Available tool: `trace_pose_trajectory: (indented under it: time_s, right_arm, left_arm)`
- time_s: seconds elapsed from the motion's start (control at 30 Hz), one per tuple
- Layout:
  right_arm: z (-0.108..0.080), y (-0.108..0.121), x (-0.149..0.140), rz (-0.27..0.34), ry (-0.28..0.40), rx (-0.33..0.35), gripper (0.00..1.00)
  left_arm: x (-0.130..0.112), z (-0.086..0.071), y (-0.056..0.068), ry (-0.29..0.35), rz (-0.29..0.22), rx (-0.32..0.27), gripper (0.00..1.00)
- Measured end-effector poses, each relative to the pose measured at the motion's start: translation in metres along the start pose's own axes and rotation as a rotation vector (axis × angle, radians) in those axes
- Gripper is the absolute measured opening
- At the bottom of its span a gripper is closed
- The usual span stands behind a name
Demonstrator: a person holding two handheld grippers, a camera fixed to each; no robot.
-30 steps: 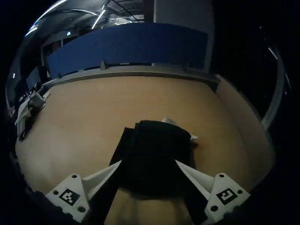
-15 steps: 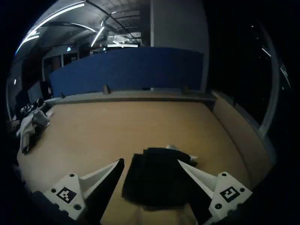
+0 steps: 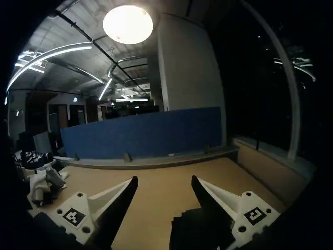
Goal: Fold towel
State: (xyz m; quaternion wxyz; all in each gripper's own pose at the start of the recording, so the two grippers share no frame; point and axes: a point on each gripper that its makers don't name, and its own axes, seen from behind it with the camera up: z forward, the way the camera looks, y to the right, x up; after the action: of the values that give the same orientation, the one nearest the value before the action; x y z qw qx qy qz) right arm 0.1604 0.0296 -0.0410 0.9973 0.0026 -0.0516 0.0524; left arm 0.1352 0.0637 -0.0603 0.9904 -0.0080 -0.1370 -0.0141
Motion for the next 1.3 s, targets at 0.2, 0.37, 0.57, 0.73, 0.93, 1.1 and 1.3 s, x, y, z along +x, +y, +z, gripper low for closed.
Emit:
trace_pose_trajectory:
  time_s: [0.2, 0.37, 0.57, 0.73, 0.93, 1.1, 1.3]
  right_arm:
    - [-0.005, -0.025, 0.015, -0.052, 0.041, -0.011, 1.0]
    - [-0.008, -0.04, 0.015, -0.077, 0.042, 0.009, 1.0]
    - [-0.012, -0.045, 0.013, -0.082, 0.037, 0.006, 1.0]
    - [-0.013, -0.051, 0.014, -0.098, 0.03, 0.005, 1.0]
    - [-0.011, -0.061, 0.014, -0.115, 0.005, 0.013, 1.0]
    - [-0.011, -0.067, 0.009, -0.097, -0.042, 0.02, 1.0]
    - [-0.012, -0.069, 0.014, -0.082, -0.056, 0.001, 1.0]
  left_arm:
    - [0.027, -0.003, -0.001, 0.087, -0.014, -0.025, 0.97]
    - [0.037, -0.004, -0.001, 0.121, -0.01, -0.037, 0.97]
    - [0.04, -0.005, -0.005, 0.143, 0.0, -0.035, 0.97]
    - [0.045, -0.005, -0.01, 0.176, 0.014, -0.032, 0.97]
    - [0.053, -0.004, -0.016, 0.229, 0.04, -0.026, 0.97]
    - [0.054, 0.0, -0.019, 0.248, 0.065, -0.022, 0.97]
    - [0.052, 0.007, -0.027, 0.273, 0.061, -0.017, 0.97]
